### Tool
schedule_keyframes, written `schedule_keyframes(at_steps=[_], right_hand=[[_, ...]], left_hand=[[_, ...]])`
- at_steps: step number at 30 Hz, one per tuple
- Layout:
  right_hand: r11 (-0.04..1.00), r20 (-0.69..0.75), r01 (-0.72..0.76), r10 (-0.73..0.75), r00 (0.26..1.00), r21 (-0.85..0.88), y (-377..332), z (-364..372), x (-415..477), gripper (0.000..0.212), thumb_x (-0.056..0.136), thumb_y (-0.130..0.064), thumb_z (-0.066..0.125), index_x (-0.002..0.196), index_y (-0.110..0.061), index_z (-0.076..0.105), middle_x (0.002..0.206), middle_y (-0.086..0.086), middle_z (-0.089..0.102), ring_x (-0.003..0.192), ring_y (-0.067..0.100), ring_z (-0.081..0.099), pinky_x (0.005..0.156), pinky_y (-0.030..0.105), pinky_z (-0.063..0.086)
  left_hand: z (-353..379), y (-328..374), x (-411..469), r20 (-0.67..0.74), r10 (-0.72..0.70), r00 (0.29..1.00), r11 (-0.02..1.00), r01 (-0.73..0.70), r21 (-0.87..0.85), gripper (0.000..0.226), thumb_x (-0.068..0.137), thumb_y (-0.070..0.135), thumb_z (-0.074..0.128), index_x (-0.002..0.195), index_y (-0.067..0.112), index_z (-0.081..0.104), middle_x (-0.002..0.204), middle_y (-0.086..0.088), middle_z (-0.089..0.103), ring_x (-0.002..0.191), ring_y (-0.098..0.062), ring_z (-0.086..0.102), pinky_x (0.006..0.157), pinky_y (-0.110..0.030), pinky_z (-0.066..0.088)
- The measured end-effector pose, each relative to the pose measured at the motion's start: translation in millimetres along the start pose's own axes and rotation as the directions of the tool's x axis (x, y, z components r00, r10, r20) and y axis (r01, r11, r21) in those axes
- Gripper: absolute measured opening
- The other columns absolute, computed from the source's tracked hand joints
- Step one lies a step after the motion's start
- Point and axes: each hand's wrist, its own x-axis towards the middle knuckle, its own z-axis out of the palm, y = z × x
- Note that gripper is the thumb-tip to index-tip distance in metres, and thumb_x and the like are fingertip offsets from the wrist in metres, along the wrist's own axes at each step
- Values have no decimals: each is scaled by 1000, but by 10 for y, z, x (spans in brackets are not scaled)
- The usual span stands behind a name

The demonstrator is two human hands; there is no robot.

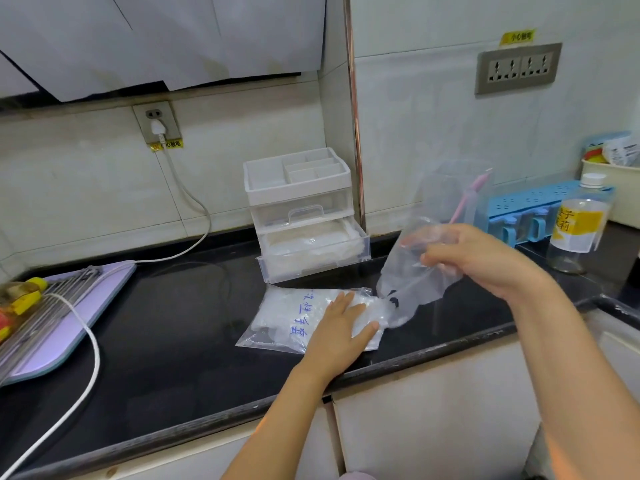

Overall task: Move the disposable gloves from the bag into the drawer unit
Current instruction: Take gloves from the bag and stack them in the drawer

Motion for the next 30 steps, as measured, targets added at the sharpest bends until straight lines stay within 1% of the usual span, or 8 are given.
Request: schedule_keyframes(at_steps=[3,6,11,15,20,23,26,30], right_hand=[[992,258,70,-42,965,-102,-205,-90,-103,44,90,-7,56,113,-42,66,115,-20,66,108,0,59,95,24,43],[976,400,126,-45,916,-180,-353,-83,-164,49,91,-10,58,120,-49,59,123,-20,62,100,5,61,85,19,44],[949,523,206,-53,850,-238,-478,0,-162,39,88,-24,68,123,-39,60,120,-21,63,114,0,57,95,23,48],[951,535,242,-106,838,-191,-518,81,-155,46,82,-30,67,127,-30,59,121,-7,66,117,10,58,105,37,43],[935,562,267,-96,822,-232,-491,63,-93,51,84,-33,71,130,-44,53,93,7,70,93,23,63,103,47,43],[924,548,256,-64,834,-283,-478,45,-77,48,81,-35,72,126,-45,57,72,3,64,73,18,58,83,31,46],[908,494,249,-54,868,-337,-512,103,-46,33,74,-43,72,107,-39,70,97,-15,71,94,3,64,96,29,48],[911,393,262,-125,911,-318,-555,236,100,27,72,-43,75,87,-21,76,84,-4,72,82,9,64,83,26,48]], left_hand=[[-98,77,-11,-68,-115,991,944,88,-319,42,96,44,49,133,25,54,150,11,36,140,-7,27,112,-24,22],[-332,201,-30,-213,-247,945,752,49,-658,27,98,34,47,109,21,69,118,8,65,121,-13,54,99,-20,40],[-789,495,-194,-96,-60,994,372,-67,-926,76,77,73,39,115,12,62,120,-8,66,115,-20,61,105,-36,43],[-950,691,-396,10,169,986,546,-85,-833,67,69,70,62,115,21,68,117,-6,68,113,-21,62,98,-32,47],[-1086,652,-498,-52,102,993,601,-103,-792,23,73,27,80,81,9,69,76,-14,52,66,-15,49,69,-18,43],[-1137,618,-534,-53,71,996,645,-87,-759,10,77,18,71,74,14,62,59,1,50,54,-5,48,72,-23,44],[-1161,580,-528,-59,11,998,680,-51,-732,13,81,13,70,71,14,62,56,2,47,51,-6,47,61,-15,43],[-1192,542,-495,-70,-22,997,695,-35,-718,14,82,13,71,71,13,62,56,0,42,51,-8,41,57,-14,46]])
